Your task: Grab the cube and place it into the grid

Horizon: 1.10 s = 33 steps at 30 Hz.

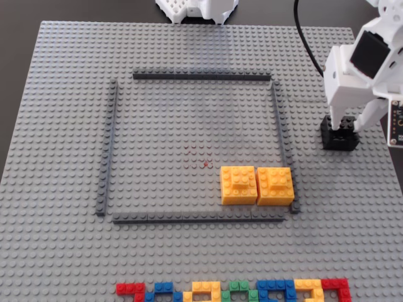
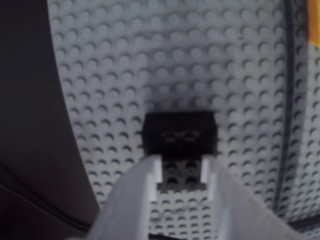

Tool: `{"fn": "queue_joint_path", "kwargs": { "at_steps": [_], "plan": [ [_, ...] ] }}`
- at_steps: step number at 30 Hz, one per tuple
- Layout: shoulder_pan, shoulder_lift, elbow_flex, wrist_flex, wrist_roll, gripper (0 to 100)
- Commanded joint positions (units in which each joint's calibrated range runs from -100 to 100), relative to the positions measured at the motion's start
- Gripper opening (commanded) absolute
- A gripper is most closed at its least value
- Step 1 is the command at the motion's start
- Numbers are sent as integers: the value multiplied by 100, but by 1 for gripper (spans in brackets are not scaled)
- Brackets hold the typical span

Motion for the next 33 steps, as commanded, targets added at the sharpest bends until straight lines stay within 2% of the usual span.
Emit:
{"fn": "queue_joint_path", "kwargs": {
  "at_steps": [1,8,21,33],
  "plan": [
    [52,-141,-118,-7,10,7],
    [37,-261,-281,115,59,5],
    [141,-691,-1921,813,327,5],
    [914,-1860,-2103,975,747,4]
  ]
}}
